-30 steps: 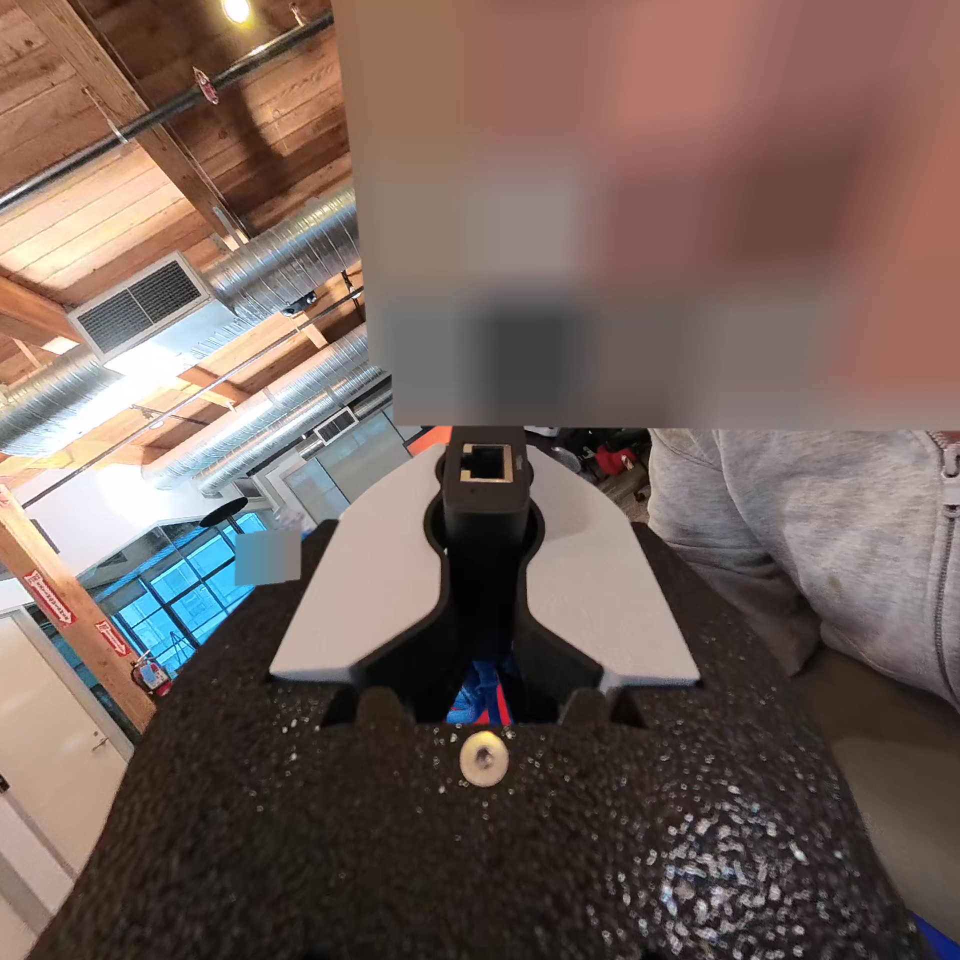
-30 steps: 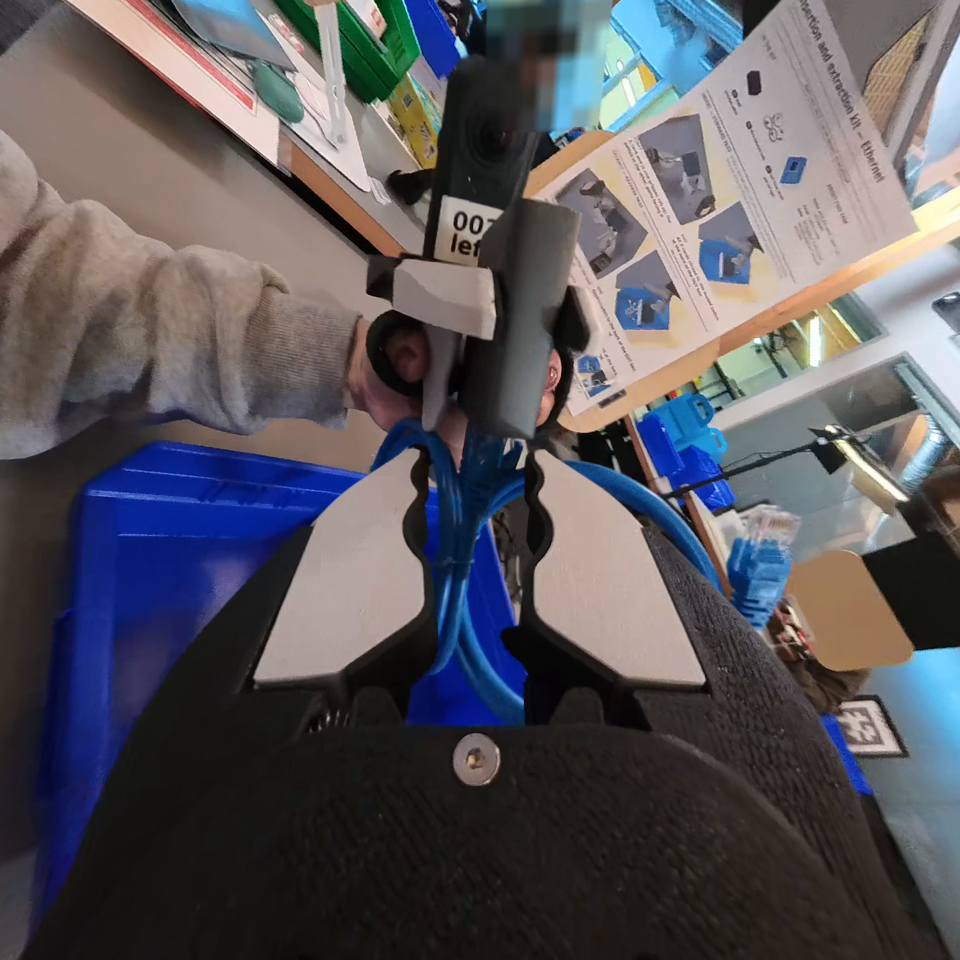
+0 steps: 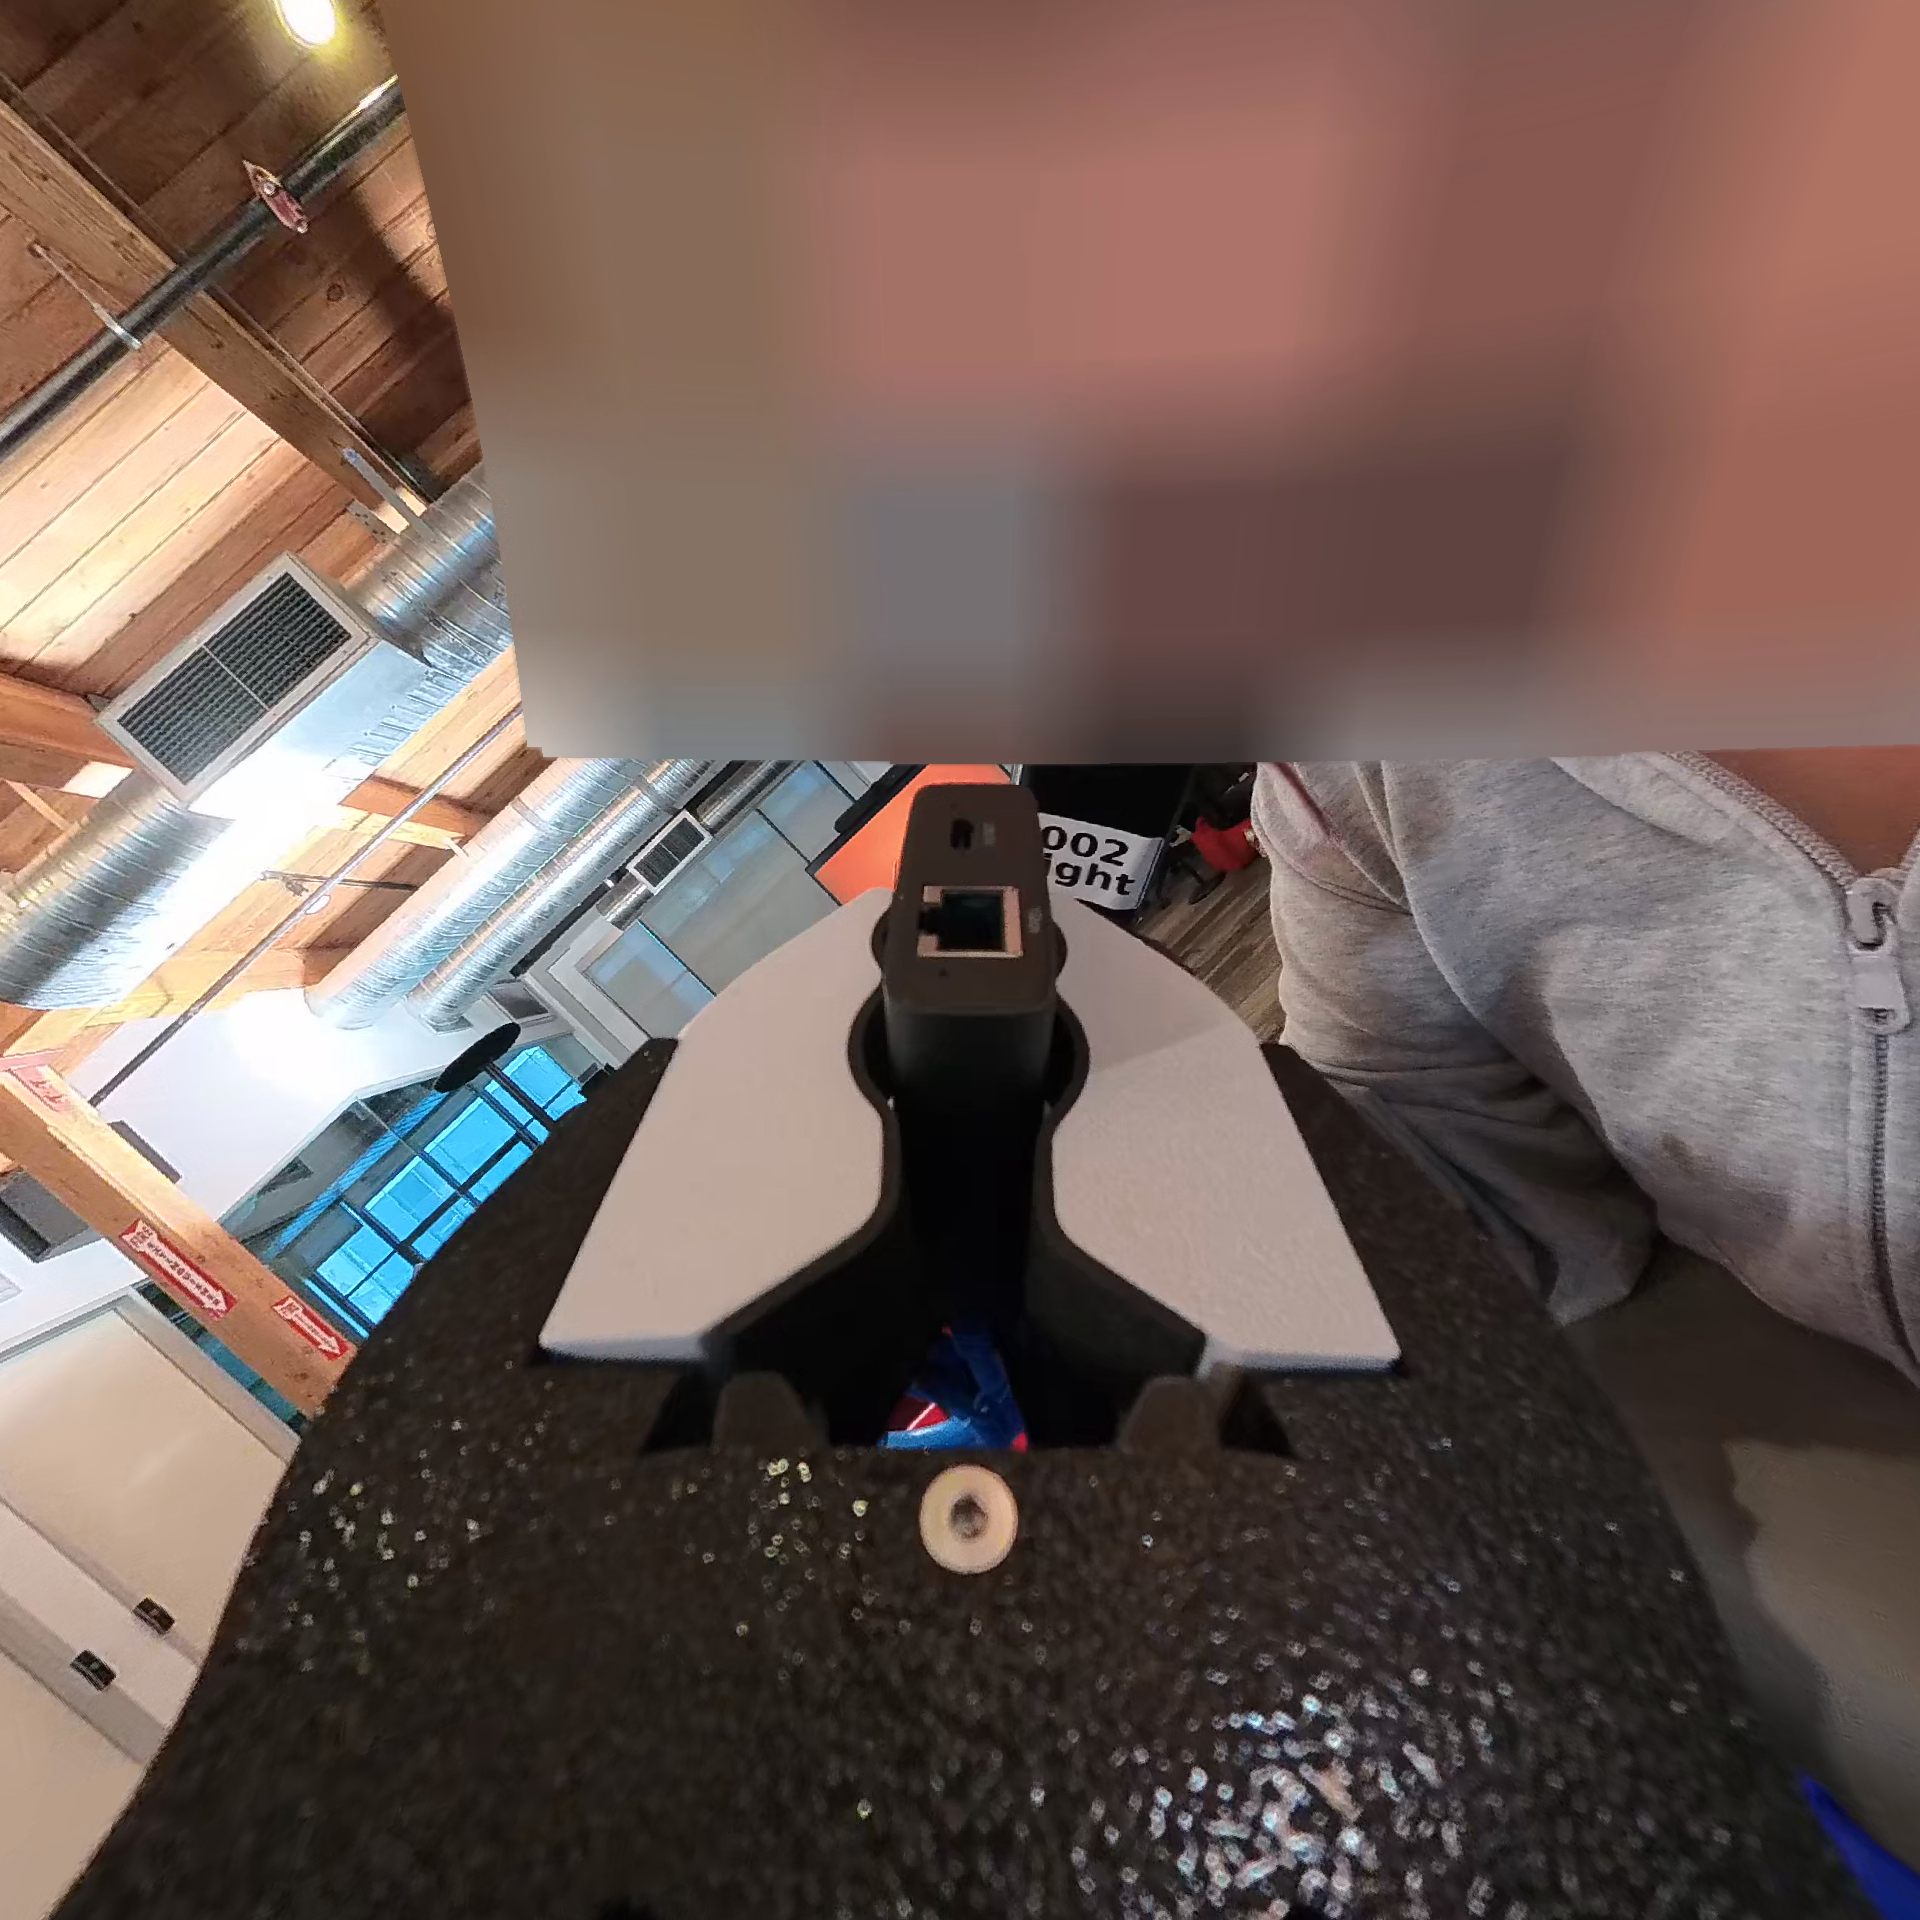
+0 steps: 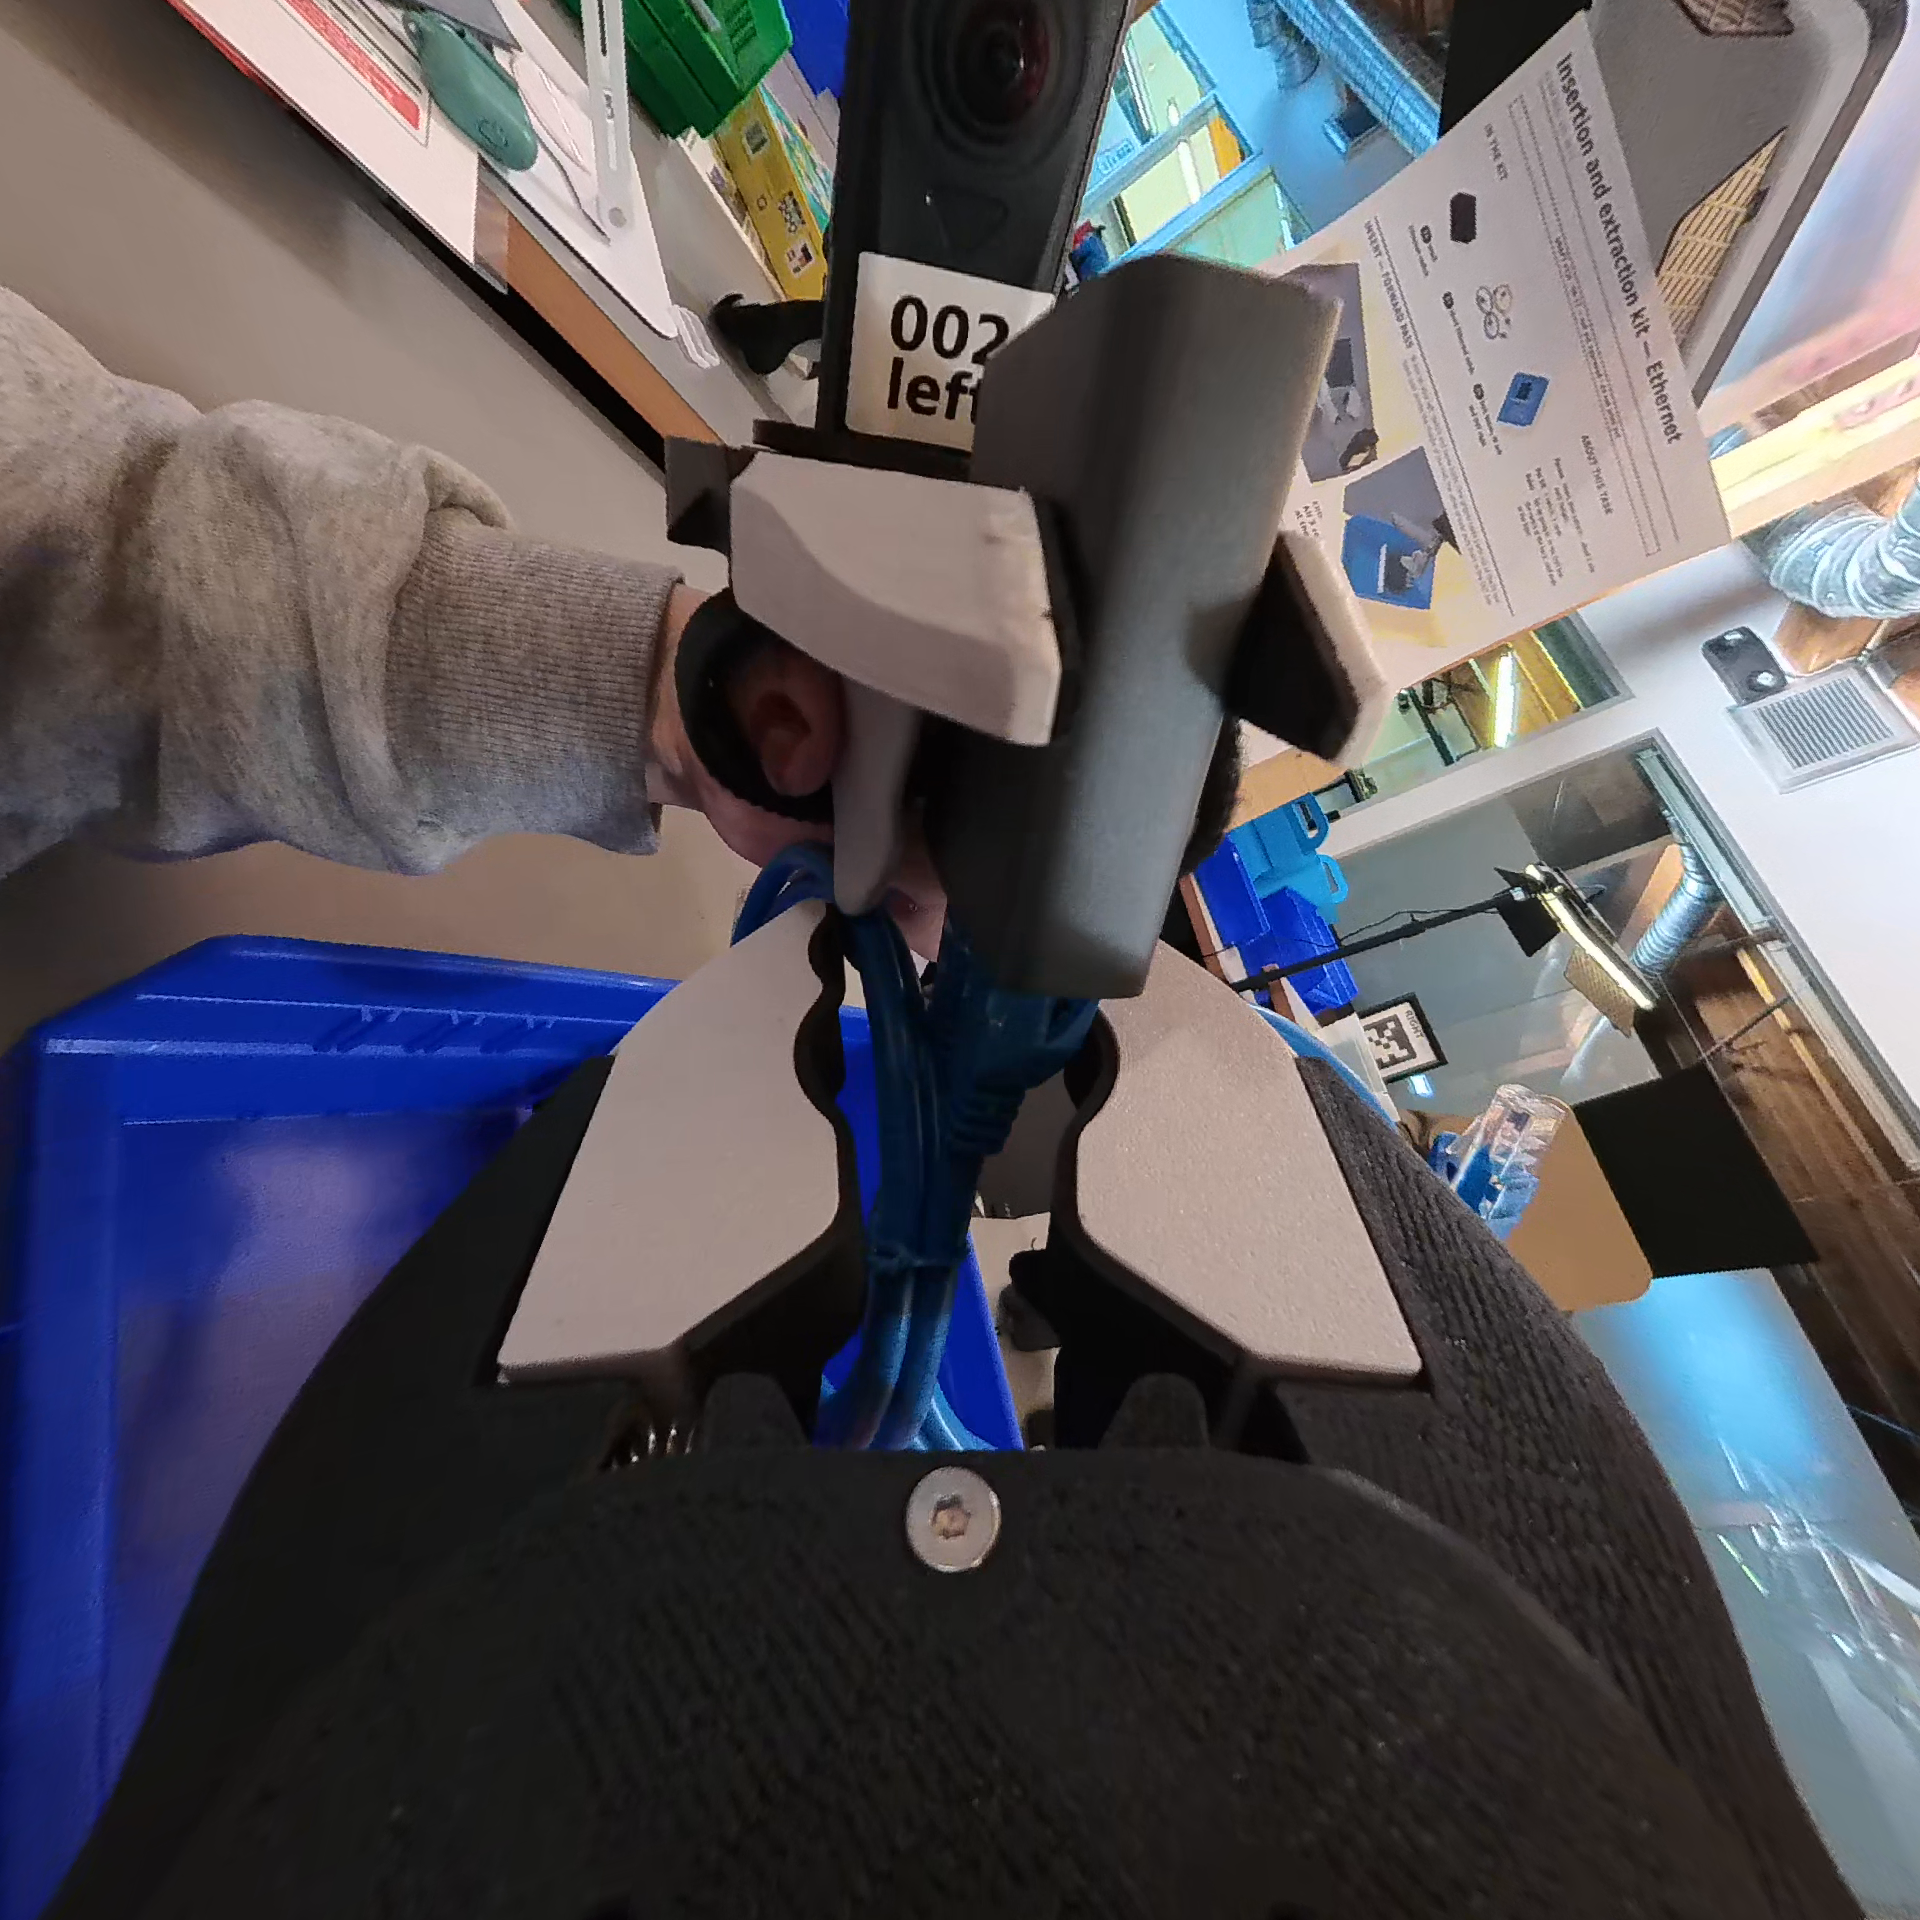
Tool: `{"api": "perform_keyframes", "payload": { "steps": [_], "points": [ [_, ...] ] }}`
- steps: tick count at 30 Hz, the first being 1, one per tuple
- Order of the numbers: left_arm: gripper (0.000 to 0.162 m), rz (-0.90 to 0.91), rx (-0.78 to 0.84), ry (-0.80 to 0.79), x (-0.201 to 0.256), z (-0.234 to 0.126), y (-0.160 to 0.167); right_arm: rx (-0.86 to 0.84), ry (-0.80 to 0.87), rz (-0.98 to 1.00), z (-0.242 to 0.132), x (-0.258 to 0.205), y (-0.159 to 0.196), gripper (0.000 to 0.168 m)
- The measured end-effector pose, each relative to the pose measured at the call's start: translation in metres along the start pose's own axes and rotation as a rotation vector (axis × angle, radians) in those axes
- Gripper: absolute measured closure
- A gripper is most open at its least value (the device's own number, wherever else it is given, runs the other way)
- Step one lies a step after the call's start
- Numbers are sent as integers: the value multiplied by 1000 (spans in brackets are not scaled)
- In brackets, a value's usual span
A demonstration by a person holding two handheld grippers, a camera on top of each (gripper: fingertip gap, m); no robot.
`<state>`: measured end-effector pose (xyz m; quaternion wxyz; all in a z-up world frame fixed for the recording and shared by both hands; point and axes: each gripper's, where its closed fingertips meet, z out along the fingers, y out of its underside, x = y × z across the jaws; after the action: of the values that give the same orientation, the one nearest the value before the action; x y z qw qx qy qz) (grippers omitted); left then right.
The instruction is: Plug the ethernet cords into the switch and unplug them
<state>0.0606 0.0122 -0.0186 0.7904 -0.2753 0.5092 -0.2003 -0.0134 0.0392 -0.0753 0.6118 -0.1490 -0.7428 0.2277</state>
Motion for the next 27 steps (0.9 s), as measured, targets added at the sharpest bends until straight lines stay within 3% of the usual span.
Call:
{"api": "perform_keyframes", "payload": {
  "steps": [19, 27],
  "points": [
    [141, 35, -40, -25, -3, 1, 7, -47, 4, 44, 2, 3, 4, 127],
    [140, 46, -62, -11, -1, 1, 10, -86, 27, -66, 2, 3, 6, 135]
  ]
}}
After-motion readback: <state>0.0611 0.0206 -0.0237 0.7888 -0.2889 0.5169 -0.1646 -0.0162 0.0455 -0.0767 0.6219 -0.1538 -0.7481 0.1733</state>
